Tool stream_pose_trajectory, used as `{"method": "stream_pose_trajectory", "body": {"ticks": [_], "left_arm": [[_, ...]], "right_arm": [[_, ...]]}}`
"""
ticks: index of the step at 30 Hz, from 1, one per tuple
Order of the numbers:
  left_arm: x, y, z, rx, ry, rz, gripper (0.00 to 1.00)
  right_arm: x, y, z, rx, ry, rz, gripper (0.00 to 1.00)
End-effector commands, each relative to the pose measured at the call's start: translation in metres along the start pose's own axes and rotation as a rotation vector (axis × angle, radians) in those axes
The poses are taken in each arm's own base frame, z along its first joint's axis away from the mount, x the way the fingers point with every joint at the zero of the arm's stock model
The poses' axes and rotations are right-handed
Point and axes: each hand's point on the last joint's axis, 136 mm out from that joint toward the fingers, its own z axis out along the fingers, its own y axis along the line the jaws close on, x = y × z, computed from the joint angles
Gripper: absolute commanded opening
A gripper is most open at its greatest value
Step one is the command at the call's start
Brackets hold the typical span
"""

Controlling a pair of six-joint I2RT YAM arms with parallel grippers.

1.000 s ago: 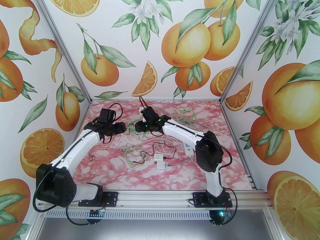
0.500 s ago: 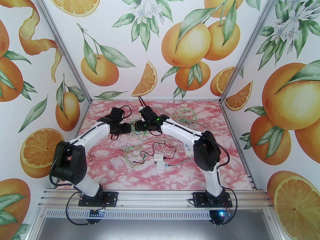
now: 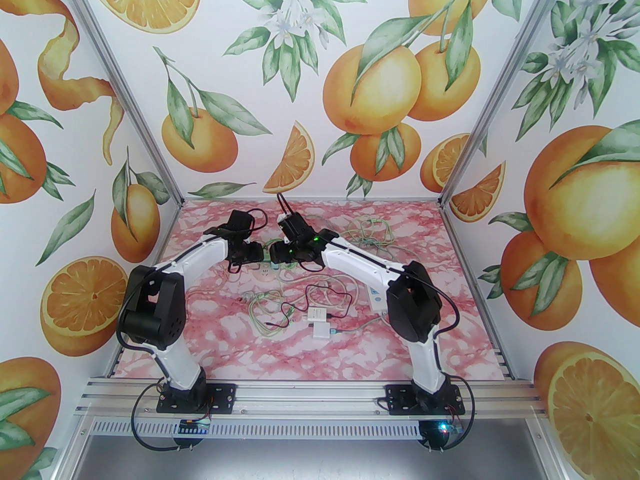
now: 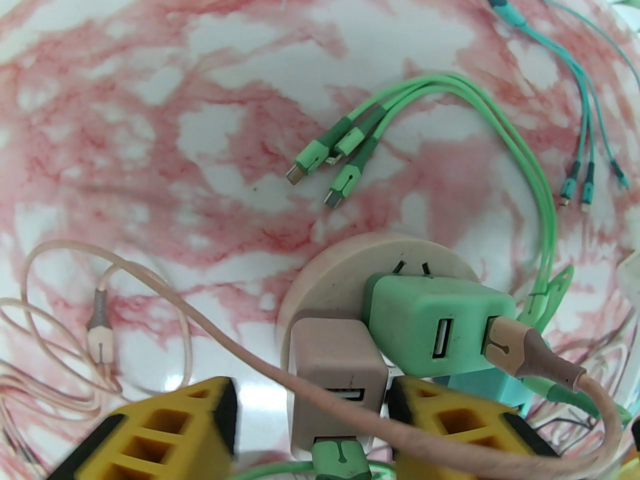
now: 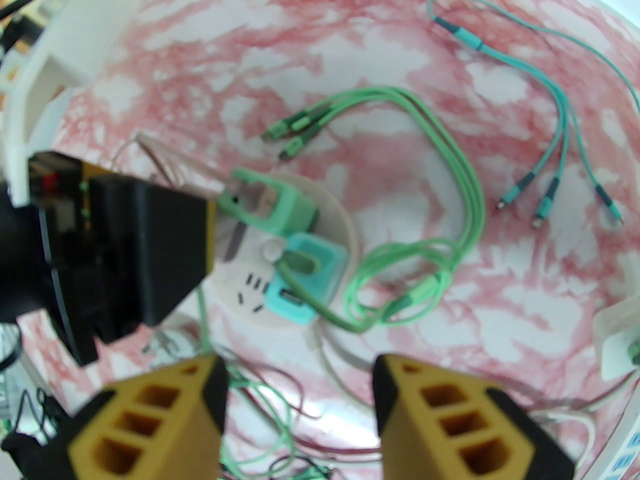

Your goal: Pull the plug off the socket

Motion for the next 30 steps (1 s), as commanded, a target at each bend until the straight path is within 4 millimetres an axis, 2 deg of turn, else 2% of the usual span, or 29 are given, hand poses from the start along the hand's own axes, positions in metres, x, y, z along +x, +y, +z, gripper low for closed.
{"method": "stream_pose_trajectory", "body": {"ticks": [1,9,11,12,18,20,26,30], "left_arm": [[-0.001,-0.001,0.004,-0.008,0.019,0.002,0.47],[0.017,-0.001,0.009,-0.017,0.069,0.053,0.44],[0.021,-0.001,0.010,-0.014,0.077,0.067,0.33],[0.023,-0.002,0.011,-0.011,0.081,0.070,0.31],[0.032,-0.003,0.012,0.001,0.099,0.086,0.31],[0.034,-0.004,0.013,0.001,0.104,0.095,0.20],[0.038,-0.001,0.012,-0.017,0.110,0.111,0.22],[0.037,0.001,0.010,-0.028,0.107,0.125,0.28]], "right_arm": [[0.012,0.002,0.010,-0.016,0.025,0.015,0.54],[0.012,-0.002,0.010,0.006,0.025,0.012,0.54],[0.011,-0.001,0.010,0.004,0.022,0.013,0.55],[0.010,-0.001,0.010,0.003,0.020,0.013,0.55],[0.008,-0.001,0.010,0.004,0.020,0.014,0.55],[0.008,-0.001,0.012,0.004,0.024,0.017,0.55],[0.004,-0.007,0.021,-0.026,0.037,0.084,0.55],[0.005,-0.003,0.023,-0.053,0.045,0.105,0.55]]}}
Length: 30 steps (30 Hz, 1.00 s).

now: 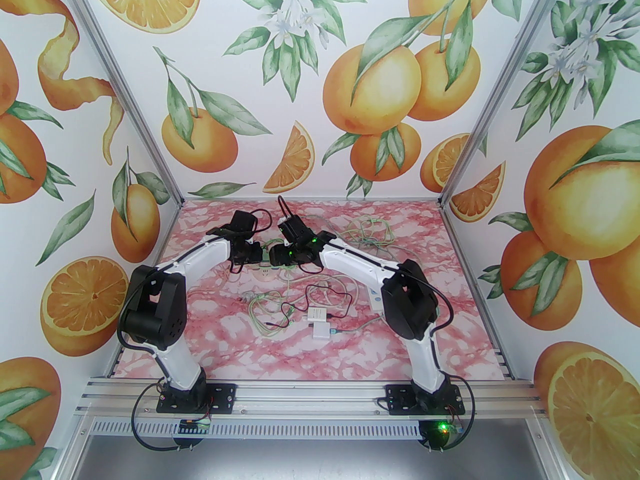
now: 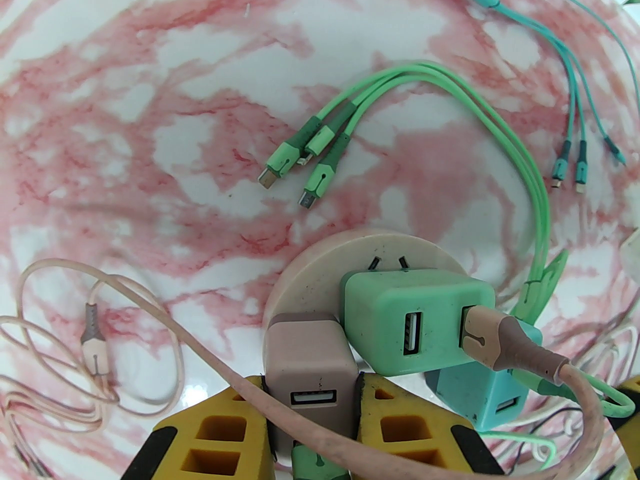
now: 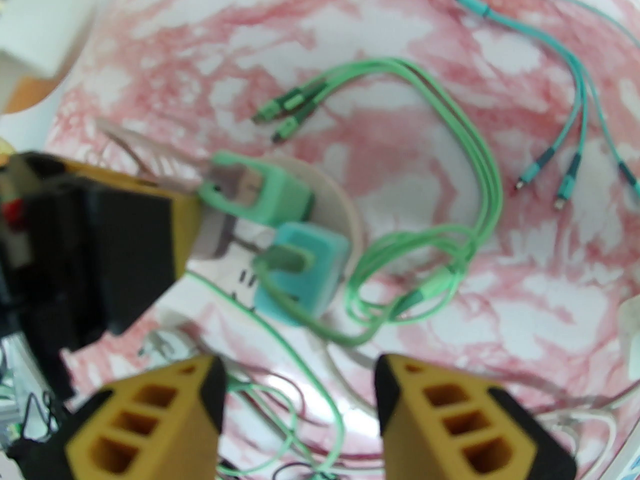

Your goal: Pull the plug off the socket

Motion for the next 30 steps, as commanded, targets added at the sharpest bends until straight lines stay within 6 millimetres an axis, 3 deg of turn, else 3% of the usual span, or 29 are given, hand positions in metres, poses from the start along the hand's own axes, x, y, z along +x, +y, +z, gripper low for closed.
{"method": "stream_pose_trajectory", "body": {"ticks": [1,11,15,21,30], "left_arm": [[0.034,0.006,0.008,-0.028,0.110,0.050,0.31],[0.042,0.005,0.017,-0.015,0.155,0.071,0.36],[0.038,0.005,0.015,-0.022,0.140,0.070,0.33],[0.033,0.000,0.011,-0.004,0.131,0.062,0.22],[0.037,-0.004,0.008,0.006,0.137,0.057,0.24]], "right_arm": [[-0.007,0.007,0.002,-0.045,-0.006,0.042,0.55],[0.000,0.005,0.010,-0.047,0.019,0.084,0.55],[0.002,0.003,0.017,-0.042,0.029,0.118,0.54],[0.004,-0.002,0.030,-0.020,0.044,0.154,0.51],[0.010,-0.022,0.047,0.031,0.068,0.215,0.42]]}}
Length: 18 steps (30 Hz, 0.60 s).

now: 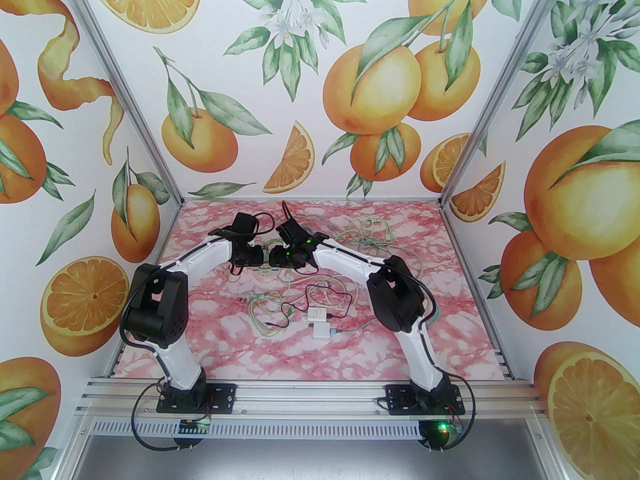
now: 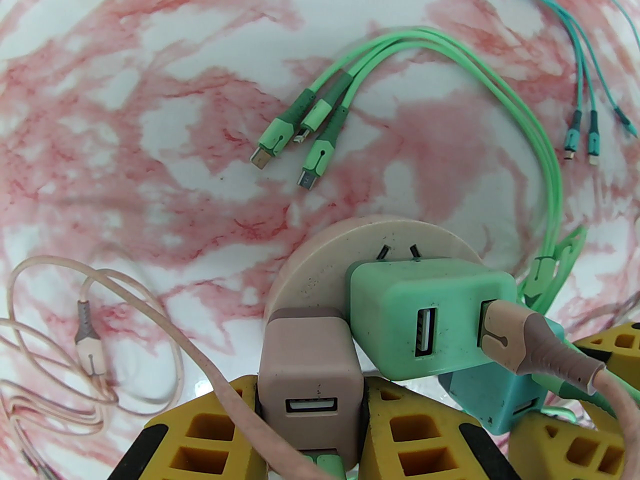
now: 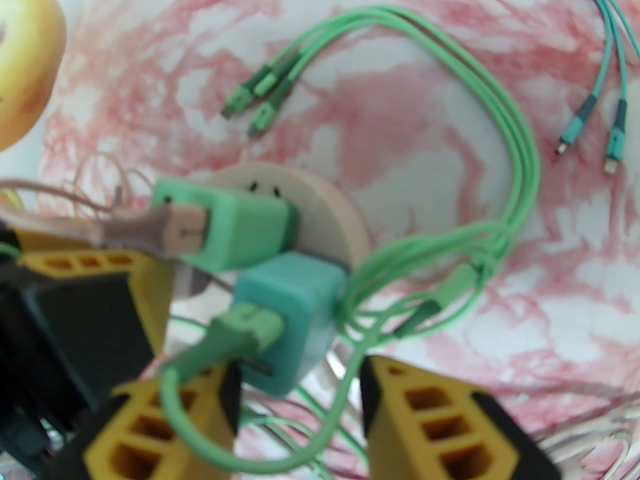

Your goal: Pull the plug off the socket

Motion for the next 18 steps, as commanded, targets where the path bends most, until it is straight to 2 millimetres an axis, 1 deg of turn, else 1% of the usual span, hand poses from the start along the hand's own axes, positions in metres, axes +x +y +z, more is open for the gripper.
{"method": "stream_pose_trajectory", "body": {"ticks": [1,4,10,14,15,18], "left_arm": [[0.027,-0.006,0.004,0.012,0.099,0.008,0.24],[0.027,-0.007,0.002,0.019,0.097,0.003,0.23],[0.018,-0.011,-0.008,0.038,0.070,-0.010,0.22],[0.015,-0.020,-0.017,0.083,0.048,-0.035,0.21],[0.014,-0.021,-0.019,0.078,0.039,-0.031,0.21],[0.016,-0.023,-0.026,-0.015,0.011,0.034,0.21]], "right_arm": [[0.001,-0.018,0.014,0.043,0.014,0.043,0.42],[0.007,-0.022,0.016,0.050,0.030,0.031,0.42],[0.028,-0.038,0.024,0.110,0.090,-0.009,0.42],[0.041,-0.047,0.028,0.143,0.116,-0.031,0.42],[0.043,-0.047,0.029,0.145,0.120,-0.037,0.42],[0.052,-0.049,0.033,0.165,0.141,-0.052,0.42]]}}
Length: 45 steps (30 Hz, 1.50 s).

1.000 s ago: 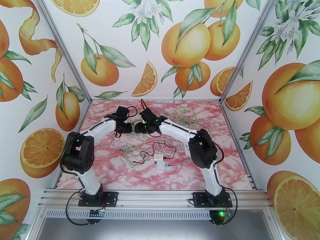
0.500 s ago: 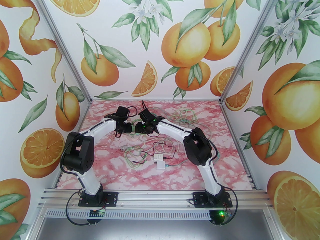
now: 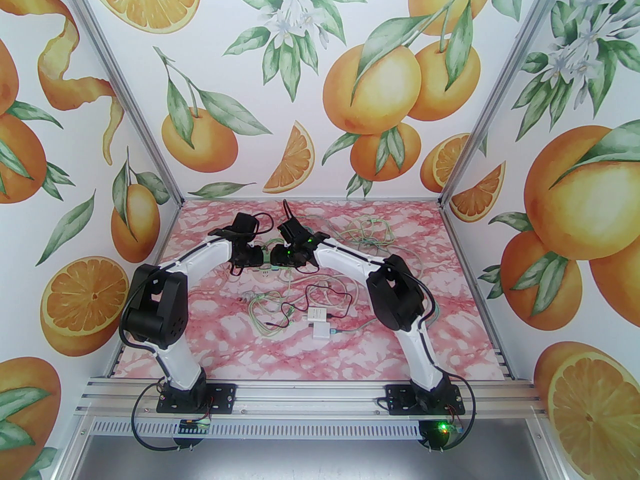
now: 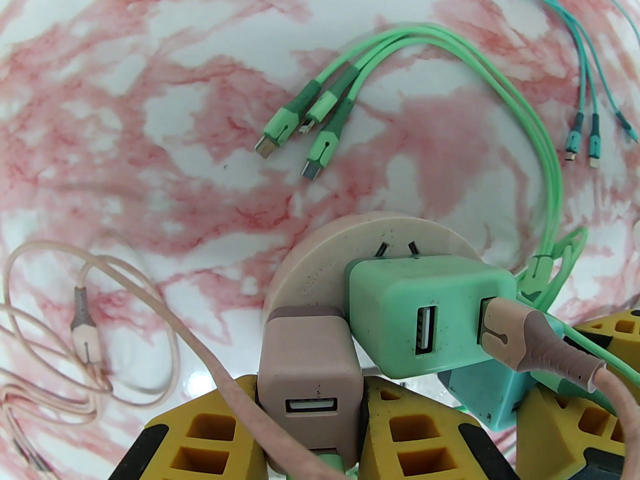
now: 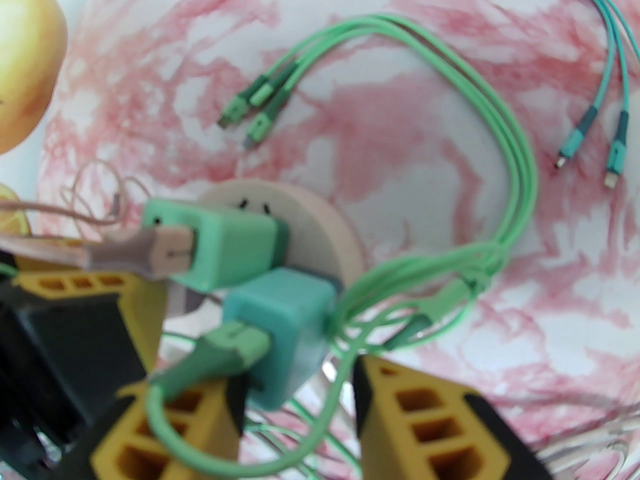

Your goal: Pull the plug off the socket

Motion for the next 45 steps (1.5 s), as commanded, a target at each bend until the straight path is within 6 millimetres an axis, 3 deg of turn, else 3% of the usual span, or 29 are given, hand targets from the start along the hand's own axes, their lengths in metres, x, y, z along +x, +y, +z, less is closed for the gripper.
{"method": "stream_pose_trajectory", "body": {"ticks": [1,7,14,23,32,34,40,45], "left_arm": [[0.016,-0.022,-0.023,-0.002,0.009,0.082,0.21],[0.027,-0.021,-0.019,-0.102,-0.002,0.149,0.19],[0.019,-0.023,-0.025,0.050,0.003,0.013,0.17],[0.010,-0.011,-0.031,0.156,0.024,-0.103,0.16],[0.016,-0.019,-0.026,0.108,0.022,-0.059,0.16],[0.024,-0.030,-0.025,0.025,0.016,0.028,0.16],[0.029,-0.047,-0.023,-0.016,0.004,0.098,0.14],[0.025,-0.042,-0.025,0.032,0.018,0.035,0.13]], "right_arm": [[0.055,-0.046,0.030,0.169,0.156,-0.028,0.42],[0.058,-0.045,0.032,0.177,0.164,-0.042,0.42],[0.062,-0.048,0.035,0.192,0.179,-0.049,0.41],[0.064,-0.048,0.039,0.187,0.196,-0.052,0.40],[0.073,-0.040,0.046,0.159,0.229,-0.064,0.40],[0.086,-0.038,0.054,0.146,0.266,-0.059,0.39],[0.093,-0.039,0.056,0.146,0.282,-0.052,0.39],[0.094,-0.042,0.056,0.155,0.286,-0.055,0.39]]}}
